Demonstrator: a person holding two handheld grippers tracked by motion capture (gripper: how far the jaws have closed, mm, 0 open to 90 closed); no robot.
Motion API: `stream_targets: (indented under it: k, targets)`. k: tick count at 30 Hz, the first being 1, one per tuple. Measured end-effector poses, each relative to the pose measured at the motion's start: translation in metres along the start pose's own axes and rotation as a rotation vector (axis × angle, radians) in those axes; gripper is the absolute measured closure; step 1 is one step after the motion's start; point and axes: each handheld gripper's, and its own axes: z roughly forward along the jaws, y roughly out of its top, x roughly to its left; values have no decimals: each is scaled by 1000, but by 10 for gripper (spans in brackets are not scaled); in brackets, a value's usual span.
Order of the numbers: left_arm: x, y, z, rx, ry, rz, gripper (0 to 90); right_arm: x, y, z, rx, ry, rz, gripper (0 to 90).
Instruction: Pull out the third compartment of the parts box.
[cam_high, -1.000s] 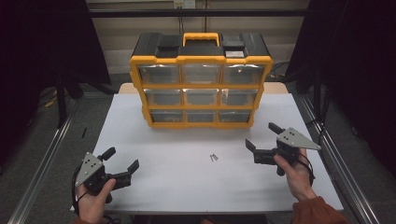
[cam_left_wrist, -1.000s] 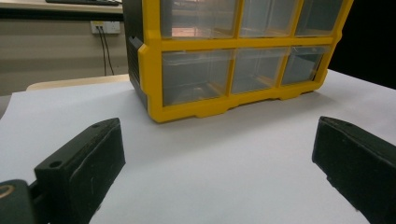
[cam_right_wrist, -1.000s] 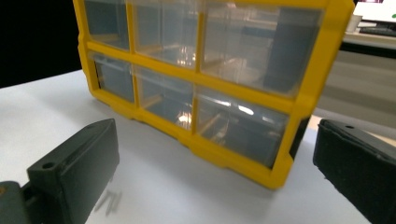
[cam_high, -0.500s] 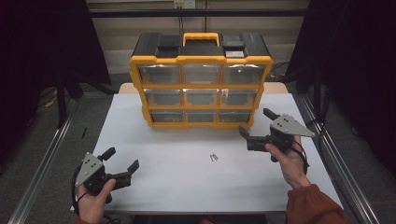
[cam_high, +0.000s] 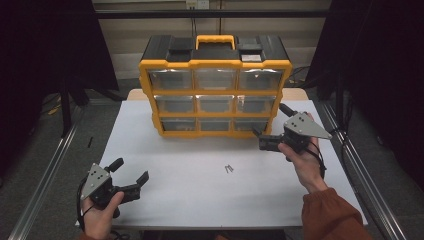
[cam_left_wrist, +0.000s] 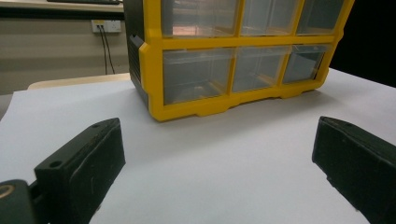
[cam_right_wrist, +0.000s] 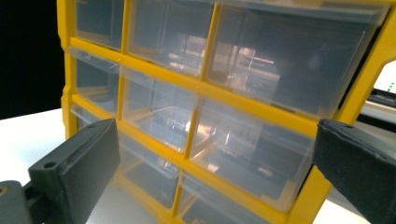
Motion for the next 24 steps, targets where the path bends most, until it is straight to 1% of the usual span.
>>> stream_targets:
  k: [1, 3, 4, 8, 11, 12, 13, 14, 15, 16, 18, 19, 20, 21, 22, 23, 24]
  targets:
    - [0, 0, 0, 0, -1, 0, 24, 0, 3, 3, -13, -12, -15, 0]
    - [0, 0, 0, -1, -1, 0, 24, 0, 4, 4, -18, -17, -19, 2]
    - [0, 0, 0, -1, -2, -2, 24, -1, 8, 6, -32, -28, -34, 4]
    - [1, 0, 0, 1, -1, 4, 24, -2, 13, 10, -45, -43, -52, 4]
    - [1, 0, 0, 1, -1, 2, 24, -3, 19, 13, -59, -64, -74, 4]
    - [1, 0, 0, 1, -2, 1, 24, -4, 22, 15, -60, -83, -104, 3]
    - [1, 0, 0, 1, -2, 1, 24, -4, 22, 15, -60, -83, -104, 3]
    - [1, 0, 0, 1, -3, 2, 24, -4, 22, 15, -58, -92, -124, 3]
    - [1, 0, 0, 0, -2, 2, 24, -3, 25, 18, -47, -127, -193, 3]
    - [1, 0, 0, 0, -2, 2, 24, -3, 25, 18, -47, -127, -193, 3]
    - [1, 0, 0, 0, -3, 0, 24, -2, 26, 20, -42, -133, -227, 2]
    - [1, 0, 0, 0, -2, 0, 24, 0, 28, 22, -28, -152, -286, 2]
    - [1, 0, 0, 0, -2, 0, 24, 1, 29, 23, -26, -162, -311, 2]
    - [1, 0, 0, -3, -2, -5, 24, 1, 29, 23, -26, -162, -311, 2]
    - [1, 0, 0, -3, -1, -3, 24, 2, 30, 23, -24, -172, -341, 2]
    - [1, 0, 0, -2, -2, -3, 24, 3, 31, 24, -25, -187, -376, 2]
    - [1, 0, 0, -2, -2, -4, 25, 6, 34, 25, -21, -211, -449, 4]
